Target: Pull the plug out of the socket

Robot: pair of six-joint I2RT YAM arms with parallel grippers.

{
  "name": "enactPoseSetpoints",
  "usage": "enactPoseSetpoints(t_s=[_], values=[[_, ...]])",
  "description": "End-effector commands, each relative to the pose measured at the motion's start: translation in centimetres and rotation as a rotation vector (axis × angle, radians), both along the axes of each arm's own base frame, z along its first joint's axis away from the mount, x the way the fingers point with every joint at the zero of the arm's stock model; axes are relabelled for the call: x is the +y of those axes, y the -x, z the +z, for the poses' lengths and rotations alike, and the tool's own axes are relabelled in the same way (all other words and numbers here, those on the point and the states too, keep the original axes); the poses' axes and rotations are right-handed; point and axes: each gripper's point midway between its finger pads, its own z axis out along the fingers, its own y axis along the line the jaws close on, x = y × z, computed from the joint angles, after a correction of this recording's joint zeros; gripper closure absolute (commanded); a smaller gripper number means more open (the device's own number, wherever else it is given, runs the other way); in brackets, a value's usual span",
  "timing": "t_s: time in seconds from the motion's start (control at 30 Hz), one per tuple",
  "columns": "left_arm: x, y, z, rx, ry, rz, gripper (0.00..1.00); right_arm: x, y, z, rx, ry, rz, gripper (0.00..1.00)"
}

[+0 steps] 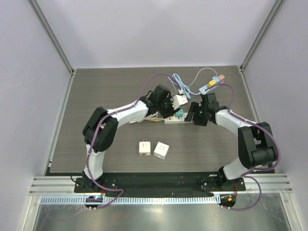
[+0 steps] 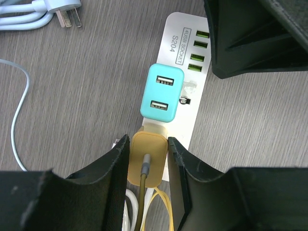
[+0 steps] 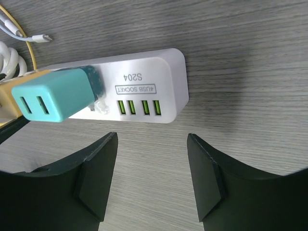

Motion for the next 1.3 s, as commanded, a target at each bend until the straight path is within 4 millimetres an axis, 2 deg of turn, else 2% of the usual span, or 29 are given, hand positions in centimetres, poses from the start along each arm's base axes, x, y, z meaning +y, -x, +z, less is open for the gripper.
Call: enactPoseSetpoints(t_s=[0.0, 0.17, 0.37, 0.5, 0.7, 0.9, 1.1, 1.27], values=[[-0.8, 0.4, 3.5, -0.040, 0.068, -0.013, 1.00, -0.4, -1.5, 0.7, -0.064, 0.020, -0.018, 0.35], [-1.1, 1.0, 4.2, -0.050, 0.076, -0.017, 1.00, -0.6, -2.9, 1.3, -0.090, 0.034, -0.040, 0.34], [-1.3, 1.4, 4.6, -0.055, 0.080, -0.025, 1.00, -0.5, -4.3, 1.2, -0.093, 0.042, -0.058, 0.34], [-1.4, 1.7, 4.6, -0.054, 0.080, -0.029, 1.00, -0.7, -4.3, -0.2, -0.071, 0.061, -0.060, 0.35], [-1.6, 1.8, 5.6, -0.097, 0.078, -0.016, 1.00, -1.6, -1.9, -3.4, -0.010, 0.155, -0.059, 0.35], [-2.7, 1.9, 7.0, -0.251, 0.039, -0.038, 1.00, -2.0, -0.4, -4.5, 0.014, 0.226, -0.054, 0.36], [-3.4, 1.8, 9.4, -0.261, 0.095, -0.037, 1.00, -2.5, 0.8, -5.4, 0.041, 0.248, -0.057, 0.36], [-2.6, 1.5, 10.7, -0.274, 0.099, -0.020, 1.00, -2.3, 0.9, -5.5, 0.046, 0.239, -0.049, 0.36]])
